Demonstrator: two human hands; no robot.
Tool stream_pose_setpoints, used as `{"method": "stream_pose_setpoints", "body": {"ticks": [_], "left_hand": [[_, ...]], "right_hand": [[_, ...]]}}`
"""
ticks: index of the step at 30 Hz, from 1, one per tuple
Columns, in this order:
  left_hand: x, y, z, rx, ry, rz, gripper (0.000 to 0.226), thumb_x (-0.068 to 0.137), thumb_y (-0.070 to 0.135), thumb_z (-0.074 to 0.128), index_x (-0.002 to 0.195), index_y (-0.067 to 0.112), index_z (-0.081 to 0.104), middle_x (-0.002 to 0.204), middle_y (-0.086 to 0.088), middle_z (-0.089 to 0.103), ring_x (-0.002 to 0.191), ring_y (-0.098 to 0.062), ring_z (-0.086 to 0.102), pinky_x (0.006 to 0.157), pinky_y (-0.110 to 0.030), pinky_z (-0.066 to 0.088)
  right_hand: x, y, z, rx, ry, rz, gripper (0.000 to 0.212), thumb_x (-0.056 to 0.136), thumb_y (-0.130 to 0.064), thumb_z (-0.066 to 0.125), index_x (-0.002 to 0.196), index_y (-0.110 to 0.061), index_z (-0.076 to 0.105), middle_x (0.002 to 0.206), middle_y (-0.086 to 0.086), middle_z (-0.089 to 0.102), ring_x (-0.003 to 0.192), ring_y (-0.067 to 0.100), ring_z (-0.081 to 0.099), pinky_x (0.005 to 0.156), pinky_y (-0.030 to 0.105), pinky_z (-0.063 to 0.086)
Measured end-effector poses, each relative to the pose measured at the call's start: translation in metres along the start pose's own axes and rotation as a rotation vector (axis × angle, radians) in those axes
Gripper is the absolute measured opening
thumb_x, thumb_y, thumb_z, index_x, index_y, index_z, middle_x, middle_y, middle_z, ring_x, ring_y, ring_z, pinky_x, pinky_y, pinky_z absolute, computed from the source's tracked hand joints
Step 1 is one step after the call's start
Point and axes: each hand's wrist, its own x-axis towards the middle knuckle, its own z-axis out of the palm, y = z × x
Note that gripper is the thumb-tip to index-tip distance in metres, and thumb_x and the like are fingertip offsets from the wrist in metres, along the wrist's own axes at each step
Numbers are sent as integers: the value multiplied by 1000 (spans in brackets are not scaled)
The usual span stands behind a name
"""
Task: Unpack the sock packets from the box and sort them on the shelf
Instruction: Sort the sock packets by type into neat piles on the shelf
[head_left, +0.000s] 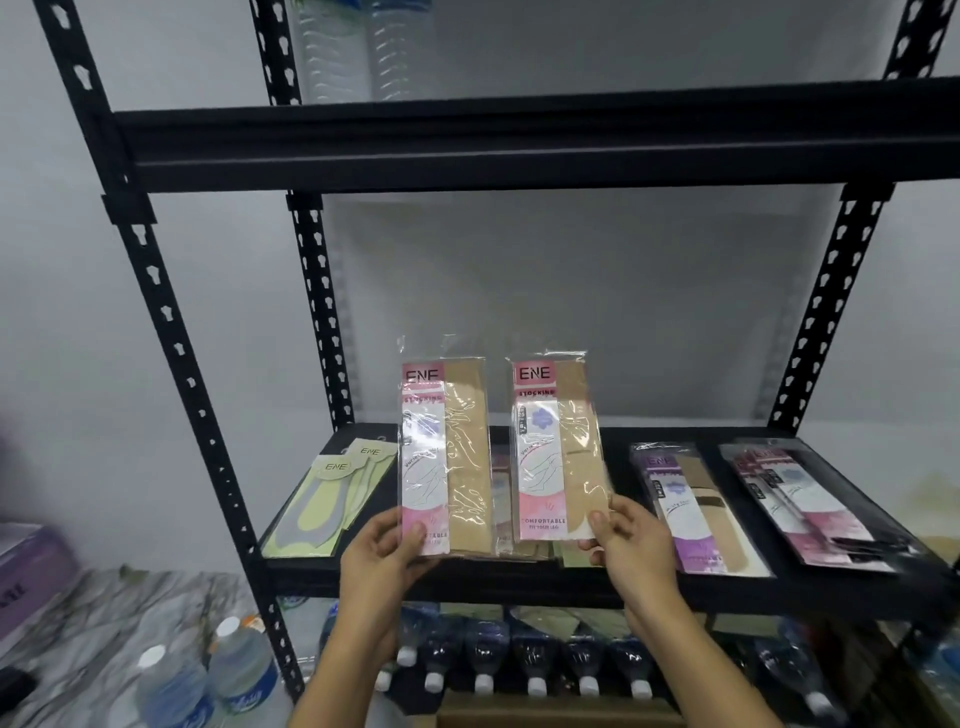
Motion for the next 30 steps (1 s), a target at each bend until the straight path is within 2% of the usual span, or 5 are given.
{"method": "stream_pose_setpoints", "body": {"ticks": [7,13,21,26,30], "left_hand": [[-1,3,-25,-2,54,-3,25,90,2,62,113,8,58,97,-9,76,92,-29,73,72,-33,60],[-2,7,-45,-11,78,-8,24,89,5,64,112,9,58,98,-13,76,90,-29,74,66,-29,60],[-2,1,-53,-29,82,-9,27,86,5,66,112,6,59,98,-15,76,90,-31,74,65,-29,60],[-1,-4,-53,14,76,-15,33,84,10,69,115,9,58,95,-9,77,87,-27,75,65,-28,60],[0,-5,-54,29,72,-13,35,85,11,69,117,8,57,98,-10,76,89,-27,74,69,-30,60]], "right_hand": [[20,24,37,-88,2,138,12,92,-9,60,101,-15,63,96,5,71,74,21,68,64,32,57],[31,35,62,-243,9,190,34,89,-12,63,122,-5,59,104,9,68,79,24,67,73,38,58],[34,37,71,-505,5,131,12,86,-16,66,80,-6,63,82,11,68,63,24,61,64,34,55],[32,37,66,-676,16,118,41,88,-28,65,122,-6,59,127,13,50,92,30,63,72,28,47],[29,35,60,-668,43,40,39,88,-35,63,121,-13,59,129,10,43,75,22,61,66,26,43]]}}
